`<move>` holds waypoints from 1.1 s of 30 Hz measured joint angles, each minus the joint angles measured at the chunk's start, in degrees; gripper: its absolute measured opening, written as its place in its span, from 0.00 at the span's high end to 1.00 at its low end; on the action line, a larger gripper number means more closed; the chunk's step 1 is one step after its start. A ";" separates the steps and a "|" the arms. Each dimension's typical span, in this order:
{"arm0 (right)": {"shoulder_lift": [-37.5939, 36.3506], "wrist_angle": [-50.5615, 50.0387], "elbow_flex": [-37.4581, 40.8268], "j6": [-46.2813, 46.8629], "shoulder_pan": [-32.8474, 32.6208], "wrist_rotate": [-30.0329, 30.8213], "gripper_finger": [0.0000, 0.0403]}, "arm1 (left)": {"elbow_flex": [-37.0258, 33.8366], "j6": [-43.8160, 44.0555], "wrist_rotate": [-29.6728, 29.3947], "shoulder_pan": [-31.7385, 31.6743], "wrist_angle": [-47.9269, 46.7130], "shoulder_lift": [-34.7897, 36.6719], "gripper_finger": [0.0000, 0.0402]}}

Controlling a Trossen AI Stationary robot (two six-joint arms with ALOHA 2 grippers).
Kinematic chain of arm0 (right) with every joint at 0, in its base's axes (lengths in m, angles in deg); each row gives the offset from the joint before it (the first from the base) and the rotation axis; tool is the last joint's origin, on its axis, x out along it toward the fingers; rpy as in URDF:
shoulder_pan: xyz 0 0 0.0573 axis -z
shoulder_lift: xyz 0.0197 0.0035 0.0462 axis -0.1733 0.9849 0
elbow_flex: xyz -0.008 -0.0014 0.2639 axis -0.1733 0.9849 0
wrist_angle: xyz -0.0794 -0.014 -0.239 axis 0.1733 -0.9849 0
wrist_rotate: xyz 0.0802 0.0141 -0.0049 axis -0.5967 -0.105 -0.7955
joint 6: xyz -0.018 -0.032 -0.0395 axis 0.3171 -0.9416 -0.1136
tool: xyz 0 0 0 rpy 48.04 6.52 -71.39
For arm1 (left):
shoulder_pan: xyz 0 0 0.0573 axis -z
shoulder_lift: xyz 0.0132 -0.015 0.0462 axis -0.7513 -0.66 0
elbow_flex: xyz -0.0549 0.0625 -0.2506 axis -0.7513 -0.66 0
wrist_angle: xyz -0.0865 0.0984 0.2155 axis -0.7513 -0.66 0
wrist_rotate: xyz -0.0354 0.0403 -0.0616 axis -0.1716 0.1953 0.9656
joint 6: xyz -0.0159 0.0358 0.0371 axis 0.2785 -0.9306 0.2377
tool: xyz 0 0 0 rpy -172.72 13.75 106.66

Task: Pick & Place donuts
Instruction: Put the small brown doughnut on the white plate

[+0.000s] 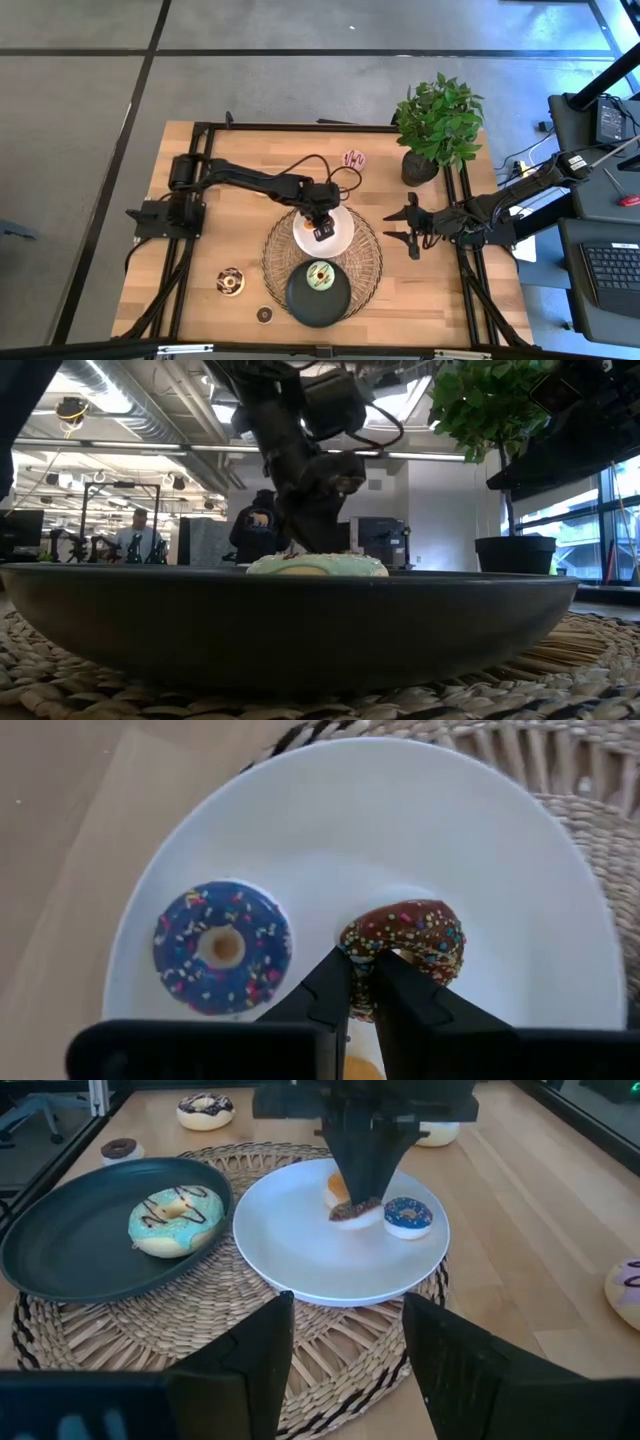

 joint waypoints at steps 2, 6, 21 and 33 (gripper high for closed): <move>0.00 -0.15 0.00 -0.01 0.00 0.00 0.53 | -0.07 -0.01 -0.02 -0.22 -0.40 -0.19 0.92; 0.00 -0.17 0.00 0.00 0.00 0.00 0.53 | -0.02 -0.03 0.00 -0.22 0.22 -0.08 0.92; 0.00 -0.31 0.00 0.05 0.00 -0.01 0.53 | -0.02 1.37 -0.33 -0.20 0.32 -0.08 0.78; 0.00 0.08 0.00 0.57 0.00 -0.04 0.53 | -0.02 0.95 0.20 -0.20 -0.08 -0.08 0.65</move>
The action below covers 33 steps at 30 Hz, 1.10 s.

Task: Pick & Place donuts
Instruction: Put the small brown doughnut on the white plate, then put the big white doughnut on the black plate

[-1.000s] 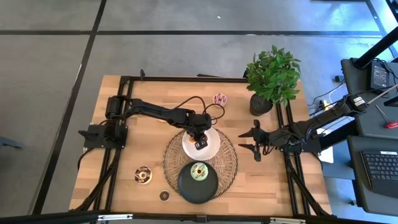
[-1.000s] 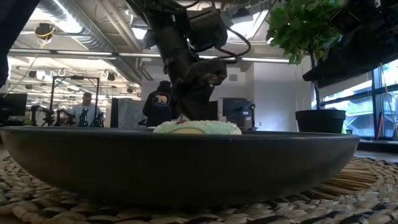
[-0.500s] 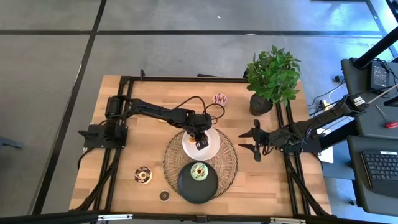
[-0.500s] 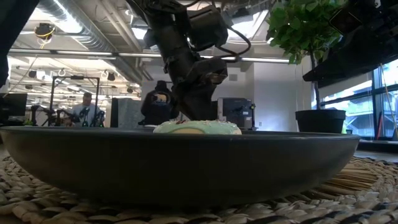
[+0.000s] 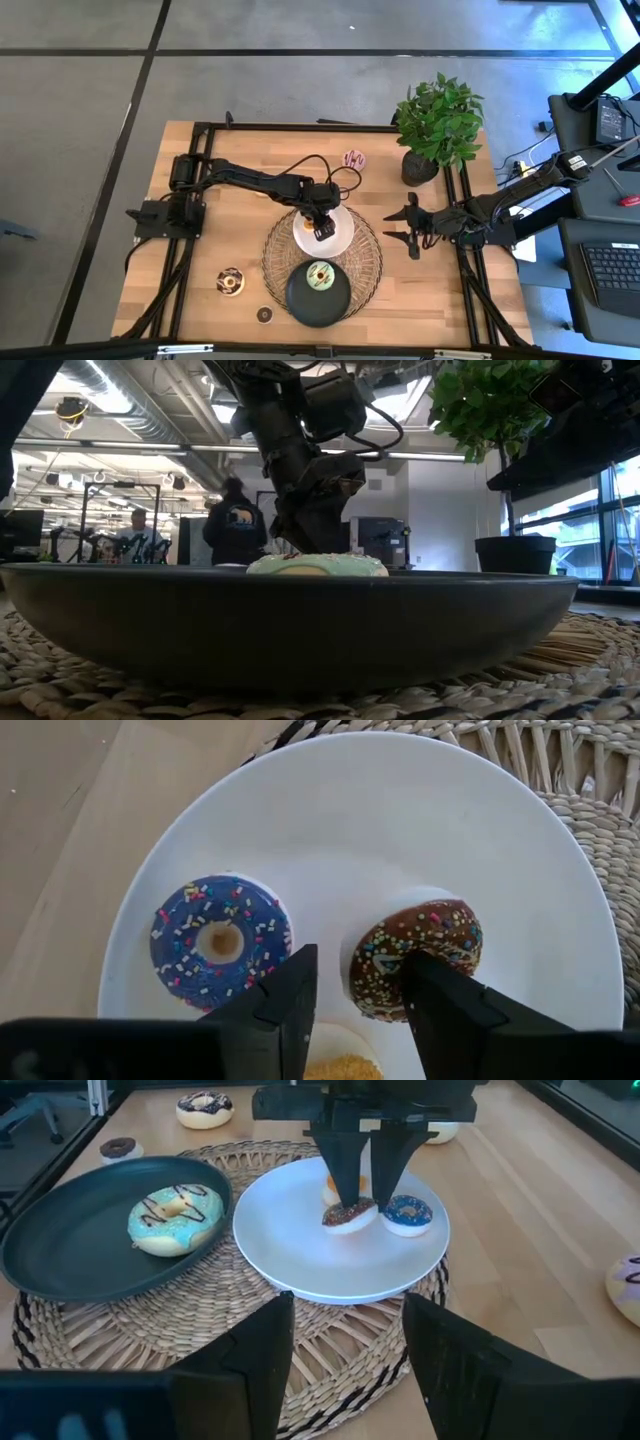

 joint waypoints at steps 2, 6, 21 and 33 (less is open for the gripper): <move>0.21 3.03 0.00 -0.74 0.00 0.04 0.53 | -0.02 -0.03 0.02 0.00 0.00 0.00 0.65; 4.27 16.68 0.00 -8.63 0.18 0.93 0.53 | -0.02 -0.04 0.04 0.00 0.00 0.02 0.65; 35.33 39.97 -3.00 -8.45 10.30 -5.03 0.53 | -0.02 -0.02 0.11 0.00 -0.02 0.04 0.65; 51.48 38.46 -14.79 -10.39 13.07 -7.20 0.53 | -0.02 0.00 0.12 0.02 -0.03 0.07 0.65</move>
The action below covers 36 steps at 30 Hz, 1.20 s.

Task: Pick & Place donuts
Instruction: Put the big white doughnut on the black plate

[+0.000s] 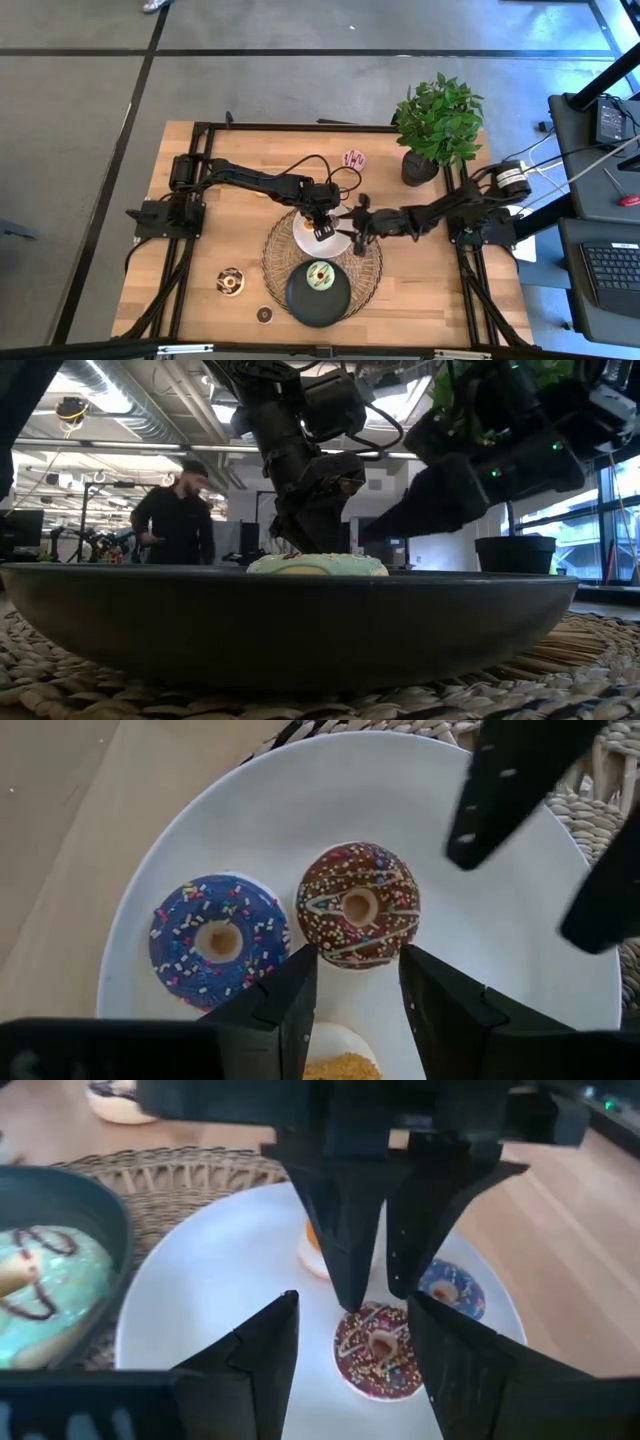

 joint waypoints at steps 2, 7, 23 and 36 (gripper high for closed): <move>0.57 -0.61 -0.31 1.21 0.46 0.01 0.53 | 0.00 -0.01 0.59 0.00 0.01 0.00 0.65; 0.02 -1.42 -0.31 2.43 0.93 0.03 0.53 | -0.06 -0.33 6.12 -0.04 -1.18 0.64 0.65; -18.21 -23.76 4.18 11.65 -1.30 -7.98 0.53 | -0.04 3.46 -21.05 -1.64 -30.01 18.96 0.65; -41.94 -26.10 15.82 14.79 -1.53 -7.90 0.53 | -5.46 3.87 -26.94 -4.14 -37.70 22.10 0.65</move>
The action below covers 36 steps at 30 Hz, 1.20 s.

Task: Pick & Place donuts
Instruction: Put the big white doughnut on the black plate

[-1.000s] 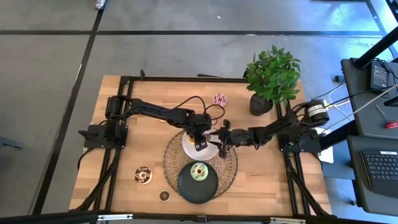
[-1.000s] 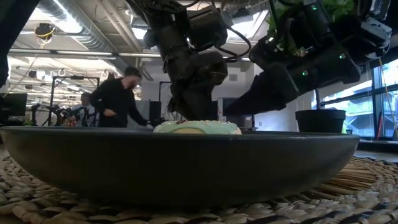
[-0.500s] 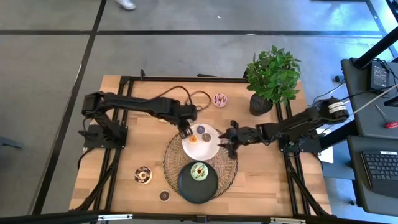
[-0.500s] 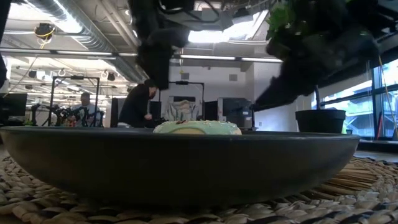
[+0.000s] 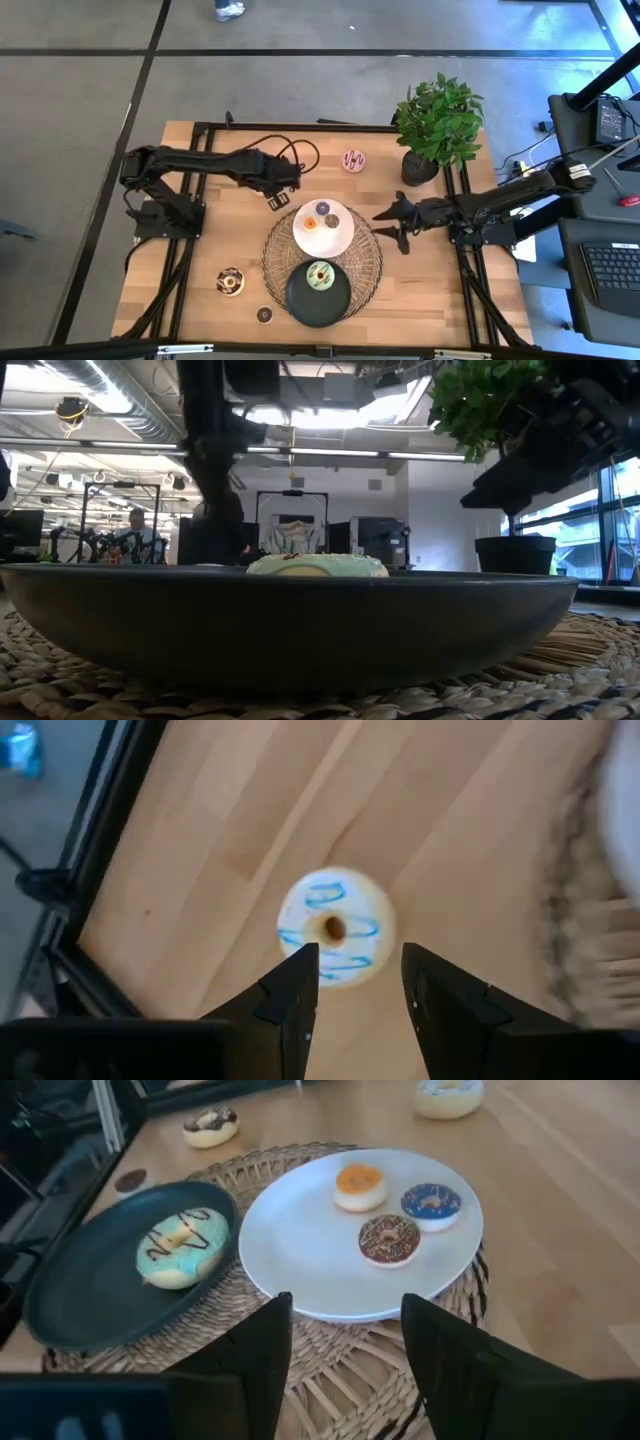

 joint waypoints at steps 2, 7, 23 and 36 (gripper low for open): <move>-1.66 -0.42 1.02 0.92 -0.02 -0.02 0.53 | -3.06 0.73 -0.21 -0.08 0.38 0.00 0.65; -2.94 -1.40 1.62 1.08 -0.02 0.00 0.53 | -8.30 2.38 -0.68 0.20 0.11 0.26 0.65; -2.94 -0.86 1.62 -0.12 0.00 0.02 0.53 | -11.02 3.89 -3.03 -0.14 7.00 0.33 0.64; -2.91 -0.88 1.62 -0.15 0.00 0.07 0.53 | -11.02 6.90 5.97 0.10 7.99 0.33 0.51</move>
